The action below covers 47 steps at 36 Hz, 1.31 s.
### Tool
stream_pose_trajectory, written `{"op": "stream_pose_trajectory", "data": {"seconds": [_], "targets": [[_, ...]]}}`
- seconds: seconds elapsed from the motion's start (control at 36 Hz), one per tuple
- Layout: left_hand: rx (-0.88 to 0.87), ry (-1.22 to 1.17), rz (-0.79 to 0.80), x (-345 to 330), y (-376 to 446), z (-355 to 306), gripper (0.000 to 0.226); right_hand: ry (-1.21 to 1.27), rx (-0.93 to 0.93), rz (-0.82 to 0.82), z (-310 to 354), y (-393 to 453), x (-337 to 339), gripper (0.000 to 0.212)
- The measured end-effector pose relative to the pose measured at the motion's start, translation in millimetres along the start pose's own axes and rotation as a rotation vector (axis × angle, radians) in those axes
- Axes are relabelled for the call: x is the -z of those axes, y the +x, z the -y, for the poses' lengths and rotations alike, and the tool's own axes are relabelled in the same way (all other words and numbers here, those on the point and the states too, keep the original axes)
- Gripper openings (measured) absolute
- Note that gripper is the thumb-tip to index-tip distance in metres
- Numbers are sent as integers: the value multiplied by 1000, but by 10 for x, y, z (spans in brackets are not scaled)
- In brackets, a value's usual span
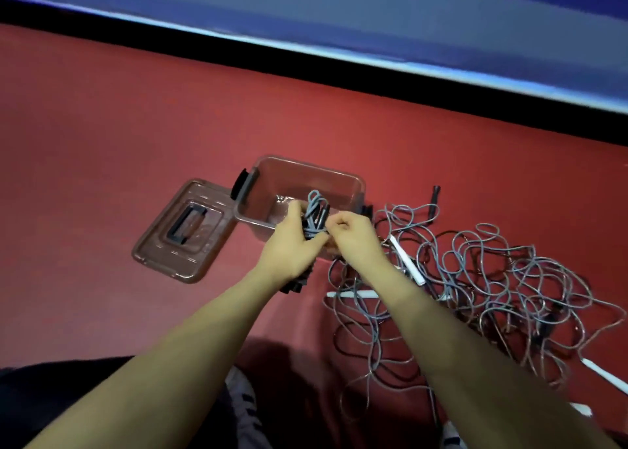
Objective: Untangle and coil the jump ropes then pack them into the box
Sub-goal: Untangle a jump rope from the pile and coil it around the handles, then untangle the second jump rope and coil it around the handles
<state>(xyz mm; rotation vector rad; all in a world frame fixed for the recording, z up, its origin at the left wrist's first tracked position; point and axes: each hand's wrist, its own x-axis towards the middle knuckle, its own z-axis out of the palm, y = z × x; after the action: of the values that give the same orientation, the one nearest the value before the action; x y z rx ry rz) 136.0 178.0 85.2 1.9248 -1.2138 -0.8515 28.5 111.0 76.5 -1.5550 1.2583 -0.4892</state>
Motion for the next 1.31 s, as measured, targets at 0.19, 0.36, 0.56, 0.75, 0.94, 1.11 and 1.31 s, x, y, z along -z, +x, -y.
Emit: {"op": "stream_pose_trajectory", "data": {"seconds": [0.19, 0.36, 0.56, 0.75, 0.94, 1.11, 1.31], "targets": [[178, 8, -7, -40, -79, 775, 30, 91, -153, 198, -487, 52, -623, 22], [259, 66, -11, -178, 157, 1420, 38, 7, -214, 307, -830, 309, -1090, 30], [272, 79, 22, -327, 399, 1911, 39, 89, -349, 340, -1116, 610, -1371, 34], [347, 196, 54, -459, 535, 2142, 59, 34, -343, 397, -1290, 812, -1545, 45], [281, 378, -73, -515, 497, 1900, 51, -80, -194, 252, -1345, 757, -1325, 30], [135, 341, -87, -680, 381, 1551, 23, -91, -110, 116, -1272, 554, -872, 27], [86, 273, 83, -1092, 248, 972, 7, -272, -80, -94, -1429, 292, -222, 23]]}}
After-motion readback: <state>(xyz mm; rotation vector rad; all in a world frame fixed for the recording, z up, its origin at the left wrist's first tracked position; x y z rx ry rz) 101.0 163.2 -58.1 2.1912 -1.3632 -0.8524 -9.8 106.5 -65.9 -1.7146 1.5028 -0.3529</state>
